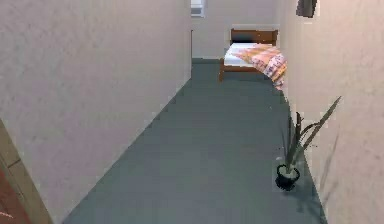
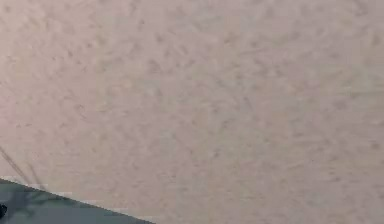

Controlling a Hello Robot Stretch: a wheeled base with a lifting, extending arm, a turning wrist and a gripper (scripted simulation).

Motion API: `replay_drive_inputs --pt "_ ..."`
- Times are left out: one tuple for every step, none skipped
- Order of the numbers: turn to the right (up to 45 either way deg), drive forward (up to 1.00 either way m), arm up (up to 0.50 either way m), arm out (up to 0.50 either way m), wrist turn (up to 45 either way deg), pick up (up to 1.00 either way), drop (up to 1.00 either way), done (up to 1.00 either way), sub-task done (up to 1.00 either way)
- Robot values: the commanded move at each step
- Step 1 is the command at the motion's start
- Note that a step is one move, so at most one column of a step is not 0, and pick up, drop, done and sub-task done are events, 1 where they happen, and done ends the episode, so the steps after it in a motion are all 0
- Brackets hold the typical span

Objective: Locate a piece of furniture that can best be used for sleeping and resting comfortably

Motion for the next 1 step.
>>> replay_drive_inputs --pt "-45.0 0.0 0.0 0.0 0.0 0.0 0.0 0.0 0.0"
